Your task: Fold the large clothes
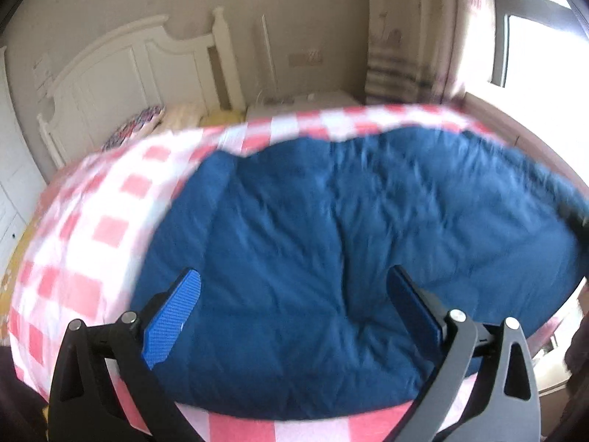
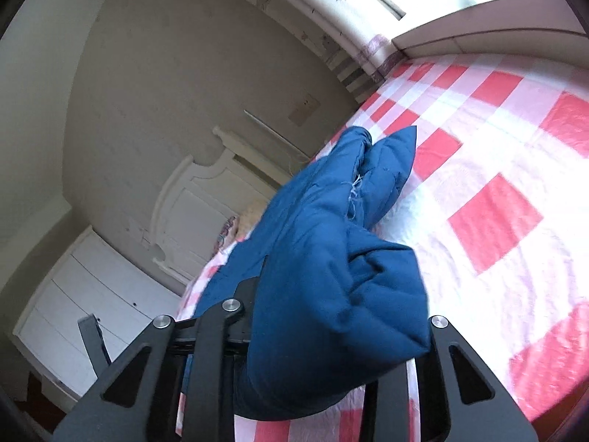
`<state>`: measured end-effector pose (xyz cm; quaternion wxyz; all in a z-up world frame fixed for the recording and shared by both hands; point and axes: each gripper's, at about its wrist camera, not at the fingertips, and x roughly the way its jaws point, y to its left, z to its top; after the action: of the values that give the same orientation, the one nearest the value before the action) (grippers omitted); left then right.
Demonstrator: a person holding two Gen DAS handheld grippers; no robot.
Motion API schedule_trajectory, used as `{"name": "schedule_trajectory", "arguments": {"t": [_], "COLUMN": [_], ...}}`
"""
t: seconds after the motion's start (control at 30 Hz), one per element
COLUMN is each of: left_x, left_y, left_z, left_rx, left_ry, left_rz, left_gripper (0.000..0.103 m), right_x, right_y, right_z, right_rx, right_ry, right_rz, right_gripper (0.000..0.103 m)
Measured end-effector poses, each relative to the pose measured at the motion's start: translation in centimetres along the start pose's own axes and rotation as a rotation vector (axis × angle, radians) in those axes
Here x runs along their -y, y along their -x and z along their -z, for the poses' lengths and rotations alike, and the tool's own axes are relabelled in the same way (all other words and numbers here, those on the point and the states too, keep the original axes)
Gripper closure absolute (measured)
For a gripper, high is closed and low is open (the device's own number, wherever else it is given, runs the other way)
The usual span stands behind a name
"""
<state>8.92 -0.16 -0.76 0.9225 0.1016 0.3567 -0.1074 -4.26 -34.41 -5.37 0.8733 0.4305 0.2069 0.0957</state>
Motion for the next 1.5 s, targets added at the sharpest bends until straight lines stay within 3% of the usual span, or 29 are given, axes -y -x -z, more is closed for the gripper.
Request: {"name": "schedule_trajectory", "arguments": {"t": [0.13,0.23,0.33,0.43,0.53,0.63,0.67,0.7,0.83,1.0,1.1,1.2,1.27,1.33,1.4,1.5], "left_x": [-0.4,0.2,2.5,5.1,6.7,7.8,7.6,6.9,5.6,3.6,3.3,2.8,2.6,3.7,5.0,4.5], "left_y": [-0.4,-3.0,-5.6,-8.4,-12.2,-19.2,-20.7,-21.0,-19.7,-12.1,-6.4,-2.9,-2.3,-3.0,-2.0,-1.4], "left_z": [-3.9,-7.4,-10.1,-12.5,-13.5,-12.1,-11.2,-11.1,-11.1,-9.6,-6.7,-2.4,0.6,3.5,6.4,6.8], "left_rx": [-0.003,-0.047,-0.083,-0.074,-0.108,-0.238,-0.285,-0.273,-0.245,-0.093,-0.007,0.023,0.001,-0.042,0.085,0.079], "left_ry": [0.027,0.061,0.066,0.017,-0.010,-0.063,-0.055,-0.013,0.027,0.089,0.044,-0.025,-0.022,-0.081,-0.157,-0.186], "left_rz": [-0.020,-0.018,-0.003,-0.064,-0.129,-0.213,-0.188,-0.158,-0.102,-0.032,-0.013,-0.030,-0.008,0.055,-0.012,0.044], "left_gripper": [0.002,0.002,0.002,0.002,0.002,0.002,0.002,0.002,0.002,0.002,0.002,0.002,0.002,0.002,0.002,0.002], "right_x": [-0.9,-2.0,-2.7,-3.0,-2.9,-2.8,-2.8,-2.8,-2.8,-2.7,-3.1,-3.7,-4.1,-4.7,-6.3,-10.0], "right_y": [3.1,4.9,5.5,5.7,5.6,5.1,5.0,5.0,5.1,5.2,5.1,5.1,5.0,4.9,4.3,3.7], "right_z": [-0.9,-1.2,-1.1,-1.0,-1.1,-1.3,-1.3,-1.3,-1.2,-1.1,-1.1,-1.1,-1.1,-1.2,-1.0,-0.3], "right_rx": [0.055,0.069,0.064,0.054,0.046,0.037,0.028,0.019,0.018,0.014,0.017,0.020,0.024,0.031,0.025,0.043], "right_ry": [0.058,0.118,0.159,0.181,0.189,0.192,0.196,0.205,0.205,0.206,0.212,0.226,0.230,0.234,0.268,0.378], "right_rz": [-0.014,-0.017,-0.013,-0.007,-0.001,0.009,0.014,0.023,0.030,0.045,0.051,0.061,0.069,0.077,0.080,0.104], "right_gripper": [0.071,0.071,0.071,0.071,0.071,0.071,0.071,0.071,0.071,0.071,0.071,0.071,0.071,0.071,0.071,0.071]}}
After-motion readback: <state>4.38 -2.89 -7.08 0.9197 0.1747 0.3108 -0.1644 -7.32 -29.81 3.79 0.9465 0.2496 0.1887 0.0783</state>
